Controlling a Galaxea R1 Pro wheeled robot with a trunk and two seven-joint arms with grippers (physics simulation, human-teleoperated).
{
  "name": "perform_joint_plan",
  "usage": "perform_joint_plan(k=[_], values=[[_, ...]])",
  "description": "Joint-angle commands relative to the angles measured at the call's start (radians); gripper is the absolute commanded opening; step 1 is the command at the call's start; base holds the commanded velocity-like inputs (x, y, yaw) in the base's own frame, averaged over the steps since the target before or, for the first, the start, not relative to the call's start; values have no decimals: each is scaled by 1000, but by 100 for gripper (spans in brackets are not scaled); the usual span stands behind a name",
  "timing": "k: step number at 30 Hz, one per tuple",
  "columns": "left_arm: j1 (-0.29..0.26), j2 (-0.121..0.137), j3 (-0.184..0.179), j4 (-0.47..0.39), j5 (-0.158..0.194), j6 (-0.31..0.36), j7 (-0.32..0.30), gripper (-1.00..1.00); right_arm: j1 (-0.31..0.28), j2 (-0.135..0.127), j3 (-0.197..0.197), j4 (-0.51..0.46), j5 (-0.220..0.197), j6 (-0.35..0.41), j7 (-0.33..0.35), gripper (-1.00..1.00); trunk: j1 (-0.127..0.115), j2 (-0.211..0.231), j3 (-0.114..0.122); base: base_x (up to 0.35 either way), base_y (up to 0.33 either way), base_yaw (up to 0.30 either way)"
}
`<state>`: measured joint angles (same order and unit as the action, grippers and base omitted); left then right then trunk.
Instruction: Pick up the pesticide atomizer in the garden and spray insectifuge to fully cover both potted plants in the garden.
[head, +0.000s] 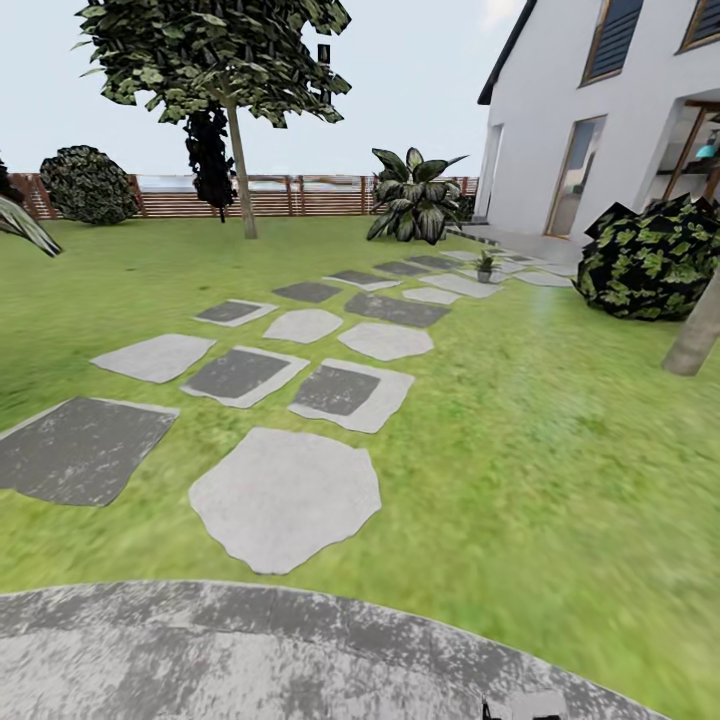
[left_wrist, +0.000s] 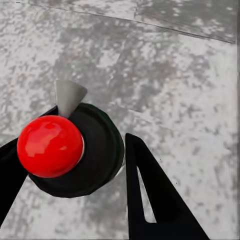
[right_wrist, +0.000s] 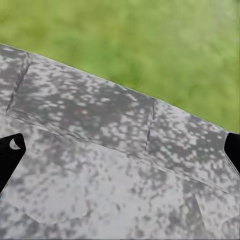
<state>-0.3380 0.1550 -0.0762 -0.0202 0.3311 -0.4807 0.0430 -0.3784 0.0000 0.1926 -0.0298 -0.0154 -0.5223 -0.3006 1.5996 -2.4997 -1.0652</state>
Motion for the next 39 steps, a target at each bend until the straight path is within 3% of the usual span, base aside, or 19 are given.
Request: perform_joint_plan(k=[1, 39], values=[[-1, 0, -8, 0, 3, -3, 5, -100, 0, 0, 8, 0, -1, -1, -6, 100, 0, 0, -1, 339, 0, 0], [-1, 0, -8, 0, 2, -2, 5, -100, 0, 0, 7, -1, -3, -1, -8, 100, 0, 0, -1, 338, 0, 0]])
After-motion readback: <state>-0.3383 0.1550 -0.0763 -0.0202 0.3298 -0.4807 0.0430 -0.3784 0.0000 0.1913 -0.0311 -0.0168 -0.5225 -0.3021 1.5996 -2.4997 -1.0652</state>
